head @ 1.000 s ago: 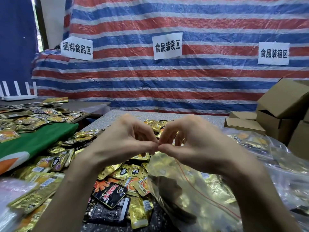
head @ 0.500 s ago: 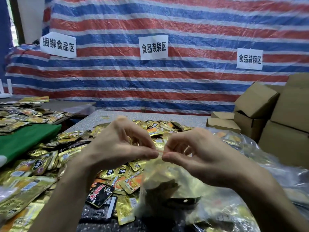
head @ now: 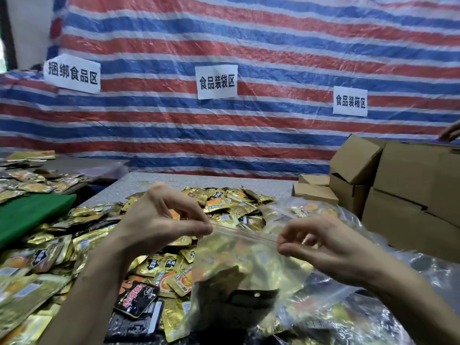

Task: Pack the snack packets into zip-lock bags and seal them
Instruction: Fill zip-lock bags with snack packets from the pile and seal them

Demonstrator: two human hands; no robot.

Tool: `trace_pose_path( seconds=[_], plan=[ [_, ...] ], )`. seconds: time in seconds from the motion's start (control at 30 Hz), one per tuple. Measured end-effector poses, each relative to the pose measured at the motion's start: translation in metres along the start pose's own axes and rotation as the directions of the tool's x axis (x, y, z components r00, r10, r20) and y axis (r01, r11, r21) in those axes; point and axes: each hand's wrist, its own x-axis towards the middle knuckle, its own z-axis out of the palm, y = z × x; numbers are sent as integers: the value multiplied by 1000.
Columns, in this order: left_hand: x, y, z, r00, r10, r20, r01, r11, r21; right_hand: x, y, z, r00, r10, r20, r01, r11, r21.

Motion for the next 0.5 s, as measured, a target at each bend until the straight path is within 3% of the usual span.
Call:
trace_pose_path(
  seconds=[0.27,0.5],
  plan=[
    [-1,-3,2,999,-47,23,48,998,-51,-20,23,0,998,58,-23,-54,988,142],
    [1,-1,5,997,-77,26,79,996,-45,-32,32,4,993,115,-32,-112,989,93]
  ],
)
